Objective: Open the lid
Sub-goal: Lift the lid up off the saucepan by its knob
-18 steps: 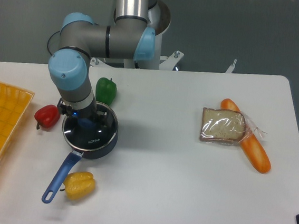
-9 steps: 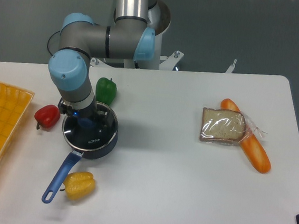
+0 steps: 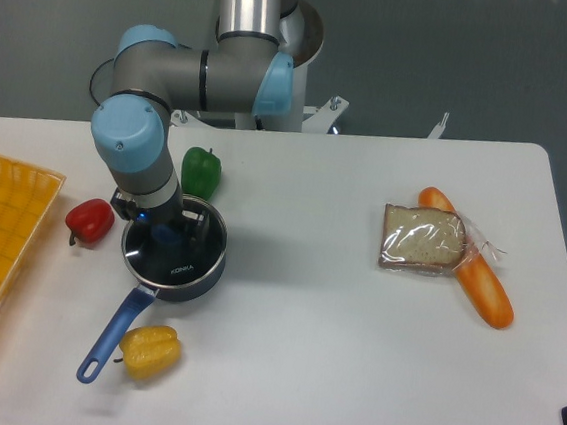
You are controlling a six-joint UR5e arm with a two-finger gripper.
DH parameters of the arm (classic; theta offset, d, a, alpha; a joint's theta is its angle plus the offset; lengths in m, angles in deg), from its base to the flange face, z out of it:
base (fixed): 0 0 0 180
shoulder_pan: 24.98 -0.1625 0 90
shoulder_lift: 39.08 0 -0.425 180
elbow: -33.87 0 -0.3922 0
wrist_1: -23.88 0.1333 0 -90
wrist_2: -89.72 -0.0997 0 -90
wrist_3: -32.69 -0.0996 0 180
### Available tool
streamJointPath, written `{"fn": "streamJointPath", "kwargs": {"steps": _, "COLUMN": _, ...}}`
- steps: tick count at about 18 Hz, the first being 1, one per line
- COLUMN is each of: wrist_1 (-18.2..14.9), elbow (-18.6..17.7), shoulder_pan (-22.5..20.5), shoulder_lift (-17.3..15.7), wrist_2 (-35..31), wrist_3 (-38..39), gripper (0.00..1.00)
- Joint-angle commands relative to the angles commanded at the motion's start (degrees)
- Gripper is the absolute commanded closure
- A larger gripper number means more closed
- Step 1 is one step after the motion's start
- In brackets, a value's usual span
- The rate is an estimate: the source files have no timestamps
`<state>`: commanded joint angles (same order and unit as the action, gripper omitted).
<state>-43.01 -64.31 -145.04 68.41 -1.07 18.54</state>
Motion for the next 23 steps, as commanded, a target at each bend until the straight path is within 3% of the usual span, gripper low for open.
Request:
{"fn": "streamJointPath", "kwargs": {"steps": 14, "wrist_1": -0.6, "elbow": 2.3, "shoulder_pan": -0.1, "shoulder_lift": -0.6, "wrist_2": 0.0, "wrist_3": -1.1, "gripper": 0.36}}
{"fn": "streamJointPath", "kwargs": {"steps": 23, "wrist_1": -2.0, "elbow": 5.8, "shoulder_pan": -0.8, "shoulder_lift": -2.5, "wrist_2": -0.1, "wrist_3": -9.4, "gripper": 0.37}}
